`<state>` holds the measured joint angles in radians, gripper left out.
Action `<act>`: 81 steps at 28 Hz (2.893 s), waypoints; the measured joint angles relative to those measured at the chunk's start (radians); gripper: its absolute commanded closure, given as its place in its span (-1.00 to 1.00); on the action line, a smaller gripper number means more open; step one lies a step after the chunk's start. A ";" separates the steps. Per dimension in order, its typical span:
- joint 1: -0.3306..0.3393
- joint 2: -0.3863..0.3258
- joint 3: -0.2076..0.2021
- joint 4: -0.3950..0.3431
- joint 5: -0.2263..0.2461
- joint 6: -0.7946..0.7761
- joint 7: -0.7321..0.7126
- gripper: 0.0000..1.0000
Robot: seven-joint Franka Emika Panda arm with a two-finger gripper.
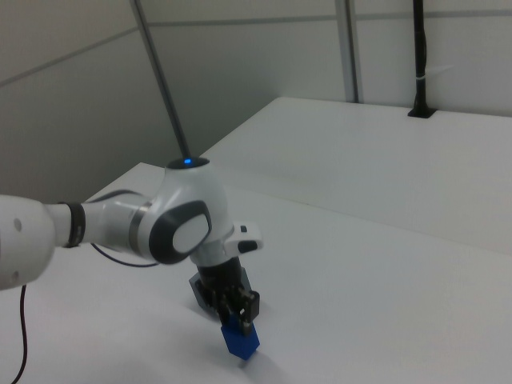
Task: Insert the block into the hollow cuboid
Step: 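Lift the blue block and move it over the grey hollow cube's opening, then lower the blue block into the cube's opening, pressing it down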
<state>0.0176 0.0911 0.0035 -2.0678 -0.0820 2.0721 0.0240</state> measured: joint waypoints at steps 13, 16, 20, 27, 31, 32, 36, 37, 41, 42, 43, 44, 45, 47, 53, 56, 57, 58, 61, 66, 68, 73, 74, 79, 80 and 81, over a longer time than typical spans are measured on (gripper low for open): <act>0.016 0.022 0.006 0.278 0.041 -0.235 -0.008 0.97; 0.055 0.061 0.011 0.363 0.053 -0.244 0.007 0.97; 0.104 0.119 0.019 0.434 0.054 -0.246 0.055 0.97; 0.160 0.207 0.032 0.475 0.054 -0.246 0.155 0.98; 0.162 0.225 0.034 0.482 0.054 -0.239 0.207 0.99; 0.162 0.226 0.034 0.483 0.054 -0.232 0.228 0.98; 0.162 0.226 0.034 0.483 0.054 -0.215 0.265 0.98; 0.162 0.226 0.034 0.484 0.054 -0.213 0.269 0.98; 0.162 0.229 0.034 0.484 0.054 -0.209 0.279 0.98; 0.162 0.230 0.034 0.484 0.054 -0.208 0.280 0.98; 0.162 0.232 0.034 0.484 0.054 -0.207 0.280 0.98; 0.162 0.234 0.034 0.484 0.054 -0.207 0.281 0.98; 0.162 0.236 0.034 0.483 0.054 -0.207 0.281 0.98; 0.162 0.239 0.034 0.482 0.054 -0.207 0.282 0.98; 0.162 0.241 0.034 0.480 0.054 -0.207 0.282 0.98; 0.162 0.241 0.034 0.480 0.054 -0.207 0.282 0.98; 0.162 0.241 0.034 0.480 0.054 -0.207 0.282 0.98; 0.162 0.241 0.034 0.480 0.054 -0.207 0.282 0.98; 0.162 0.241 0.034 0.480 0.054 -0.207 0.282 0.97; 0.162 0.241 0.034 0.480 0.054 -0.207 0.282 0.96; 0.162 0.241 0.034 0.480 0.054 -0.207 0.283 0.96; 0.162 0.241 0.034 0.480 0.054 -0.208 0.283 0.94; 0.162 0.241 0.034 0.480 0.054 -0.208 0.283 0.94; 0.162 0.241 0.034 0.480 0.054 -0.208 0.283 0.94; 0.162 0.240 0.034 0.480 0.054 -0.208 0.283 0.94; 0.162 0.240 0.034 0.480 0.054 -0.208 0.283 0.94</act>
<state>0.1797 0.3307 0.0373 -1.5877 -0.0279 1.8646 0.3067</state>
